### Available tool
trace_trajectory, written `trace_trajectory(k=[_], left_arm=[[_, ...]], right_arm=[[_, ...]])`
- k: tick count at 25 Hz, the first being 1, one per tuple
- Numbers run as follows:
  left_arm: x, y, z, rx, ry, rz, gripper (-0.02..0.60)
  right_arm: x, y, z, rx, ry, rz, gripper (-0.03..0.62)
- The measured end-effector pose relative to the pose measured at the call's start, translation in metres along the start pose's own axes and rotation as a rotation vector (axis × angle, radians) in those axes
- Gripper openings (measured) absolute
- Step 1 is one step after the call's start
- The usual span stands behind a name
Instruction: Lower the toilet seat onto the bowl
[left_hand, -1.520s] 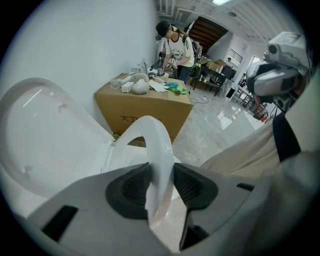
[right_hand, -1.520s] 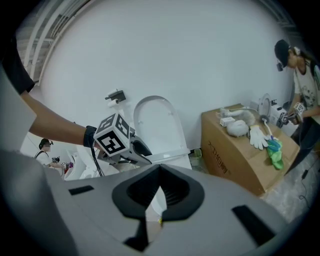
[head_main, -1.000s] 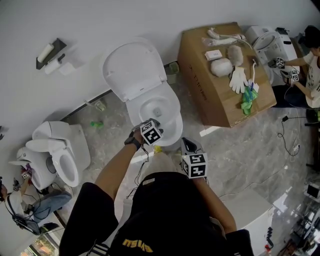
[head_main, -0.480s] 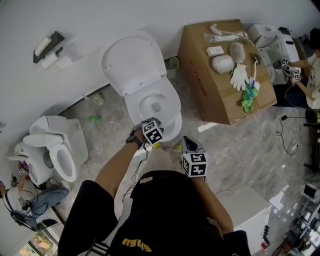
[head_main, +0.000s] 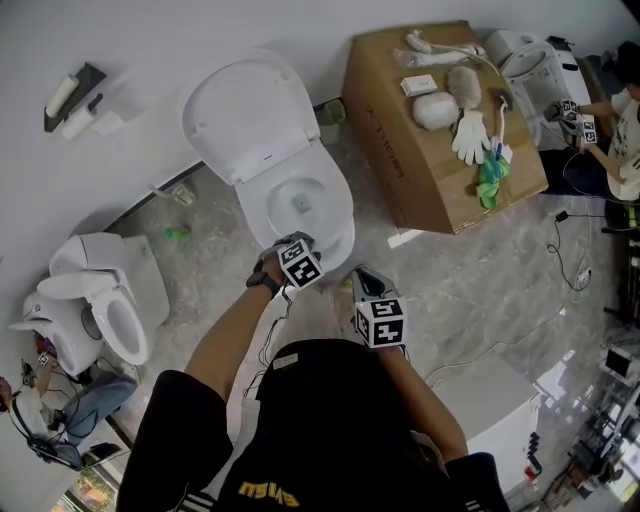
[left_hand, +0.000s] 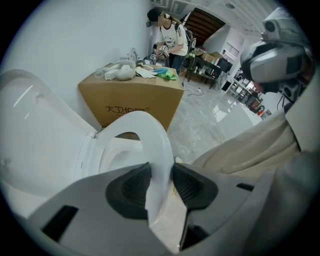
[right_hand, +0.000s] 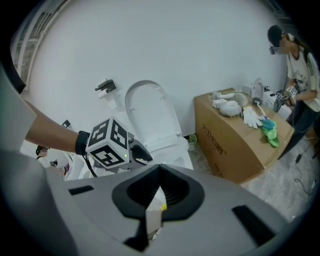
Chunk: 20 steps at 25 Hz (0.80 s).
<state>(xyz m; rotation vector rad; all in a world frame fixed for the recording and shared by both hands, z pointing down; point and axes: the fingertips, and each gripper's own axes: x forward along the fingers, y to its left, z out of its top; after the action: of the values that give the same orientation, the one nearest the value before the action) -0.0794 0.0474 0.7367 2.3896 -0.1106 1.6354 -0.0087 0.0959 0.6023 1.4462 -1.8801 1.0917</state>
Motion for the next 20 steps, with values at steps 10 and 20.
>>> trace_trajectory(k=[10,20], left_arm=[[0.013,-0.005,-0.012,-0.010,0.029,-0.028,0.156],[0.041,-0.027,-0.016,-0.024,0.076,-0.011,0.147]], right_arm=[[0.020,0.010,-0.016,0.032,0.030,0.022,-0.006],[0.023,-0.007,-0.045,0.138,0.061,0.007,-0.006]])
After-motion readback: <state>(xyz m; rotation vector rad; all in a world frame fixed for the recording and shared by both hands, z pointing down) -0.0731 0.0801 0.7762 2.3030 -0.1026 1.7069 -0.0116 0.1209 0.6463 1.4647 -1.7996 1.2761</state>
